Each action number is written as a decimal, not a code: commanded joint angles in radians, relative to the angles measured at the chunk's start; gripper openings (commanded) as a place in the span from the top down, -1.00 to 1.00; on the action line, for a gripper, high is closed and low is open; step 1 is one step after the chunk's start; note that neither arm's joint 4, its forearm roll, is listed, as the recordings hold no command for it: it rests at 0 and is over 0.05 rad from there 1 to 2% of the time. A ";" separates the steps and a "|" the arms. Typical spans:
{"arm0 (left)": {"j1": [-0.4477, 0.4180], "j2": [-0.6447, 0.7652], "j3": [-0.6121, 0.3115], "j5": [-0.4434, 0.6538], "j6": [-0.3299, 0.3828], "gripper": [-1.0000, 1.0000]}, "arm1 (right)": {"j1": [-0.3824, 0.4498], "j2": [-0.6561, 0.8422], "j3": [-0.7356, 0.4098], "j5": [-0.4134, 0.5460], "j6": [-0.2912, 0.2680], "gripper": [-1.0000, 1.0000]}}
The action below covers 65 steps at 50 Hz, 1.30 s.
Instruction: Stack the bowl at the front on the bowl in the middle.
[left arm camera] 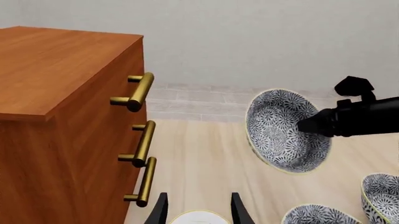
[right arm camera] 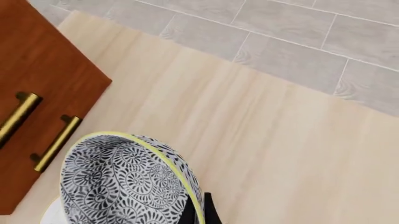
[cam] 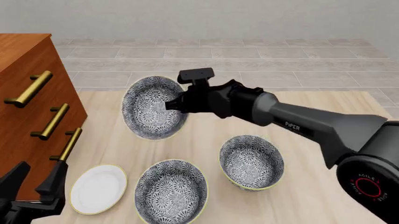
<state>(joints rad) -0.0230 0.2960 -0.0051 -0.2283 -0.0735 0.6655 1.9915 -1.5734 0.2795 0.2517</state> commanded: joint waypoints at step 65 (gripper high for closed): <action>-0.022 -0.193 -0.038 0.198 0.030 -1.00 | -0.253 -0.689 0.503 0.266 -0.144 1.00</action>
<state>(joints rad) -0.0404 0.1313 -0.0374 -0.0591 -0.0499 0.4389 1.3996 -1.1362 0.5279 0.1056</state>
